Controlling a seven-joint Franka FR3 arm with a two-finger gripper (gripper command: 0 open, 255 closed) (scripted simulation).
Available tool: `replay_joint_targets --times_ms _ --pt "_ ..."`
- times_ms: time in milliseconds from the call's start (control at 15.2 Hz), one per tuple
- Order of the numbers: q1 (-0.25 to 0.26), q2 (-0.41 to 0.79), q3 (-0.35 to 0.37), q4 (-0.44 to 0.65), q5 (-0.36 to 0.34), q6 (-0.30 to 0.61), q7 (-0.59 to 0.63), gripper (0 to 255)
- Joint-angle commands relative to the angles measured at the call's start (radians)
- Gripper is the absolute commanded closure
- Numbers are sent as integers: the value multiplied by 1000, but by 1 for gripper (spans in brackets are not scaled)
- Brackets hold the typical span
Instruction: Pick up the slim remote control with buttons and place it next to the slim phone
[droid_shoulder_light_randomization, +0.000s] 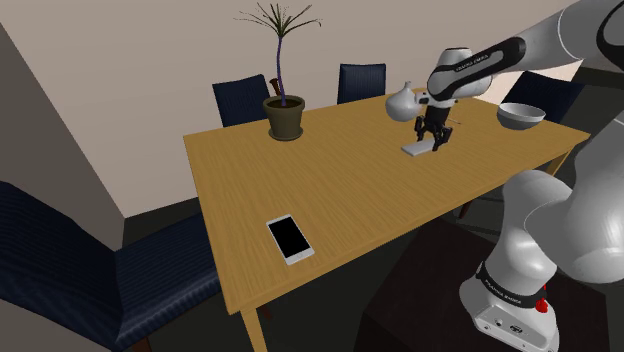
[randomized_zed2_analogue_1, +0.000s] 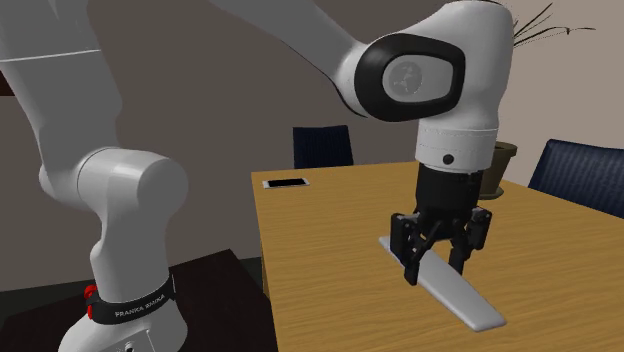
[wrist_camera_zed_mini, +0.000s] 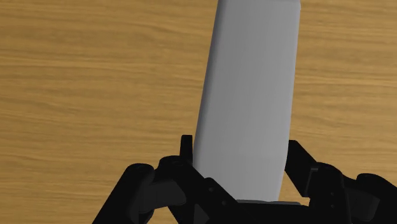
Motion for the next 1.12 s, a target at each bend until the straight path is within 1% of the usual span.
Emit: replay_joint_targets --times_ms 0,264,330,528,792,1056 --pt "-40 -27 48 14 -22 -34 16 255" --pt "-82 -64 108 45 -46 -95 36 255" --pt "-83 -64 109 45 -46 -96 37 255" --pt "-95 -84 196 9 -55 -95 122 255" --pt "-81 -93 283 -24 -50 -90 225 255" --pt "-46 -81 350 -40 -25 -82 315 255"
